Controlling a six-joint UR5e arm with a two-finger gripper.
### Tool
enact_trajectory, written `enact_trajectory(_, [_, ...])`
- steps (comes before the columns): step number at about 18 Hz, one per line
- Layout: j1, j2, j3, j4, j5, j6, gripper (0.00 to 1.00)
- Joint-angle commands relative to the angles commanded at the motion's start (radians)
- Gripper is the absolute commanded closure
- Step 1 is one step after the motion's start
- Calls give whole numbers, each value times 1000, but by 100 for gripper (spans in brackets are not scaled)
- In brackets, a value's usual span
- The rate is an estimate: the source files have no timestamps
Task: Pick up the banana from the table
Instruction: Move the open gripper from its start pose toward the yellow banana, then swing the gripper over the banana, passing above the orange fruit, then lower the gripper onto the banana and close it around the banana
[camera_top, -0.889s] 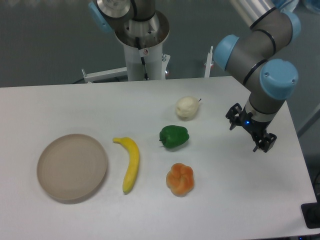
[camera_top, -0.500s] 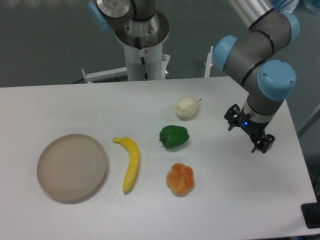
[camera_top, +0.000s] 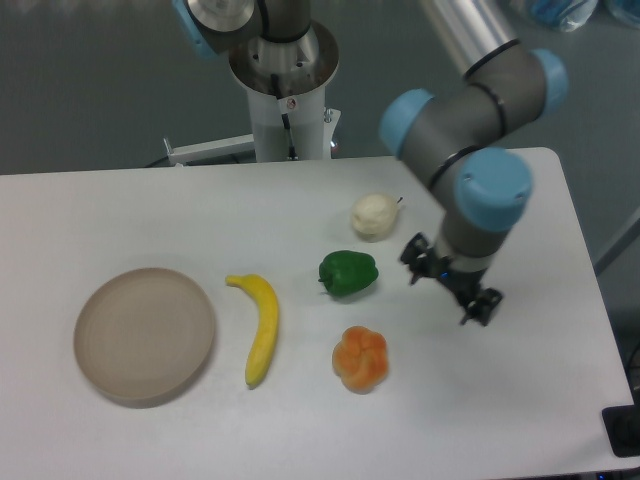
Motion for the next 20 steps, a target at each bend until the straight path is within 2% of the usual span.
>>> enact_trajectory(6, [-84,-28,-8,3,-2,-259,0])
enact_trajectory(9, [-132,-60,-20,69,-3,-417,0])
enact_trajectory(12, [-164,-45,-66,136,-53,-543,0])
enact_trajectory(14, [-190,-11,-95,141,-66,-557,0])
enact_trajectory(20, [-198,-28,-140,175,-64,-548,0])
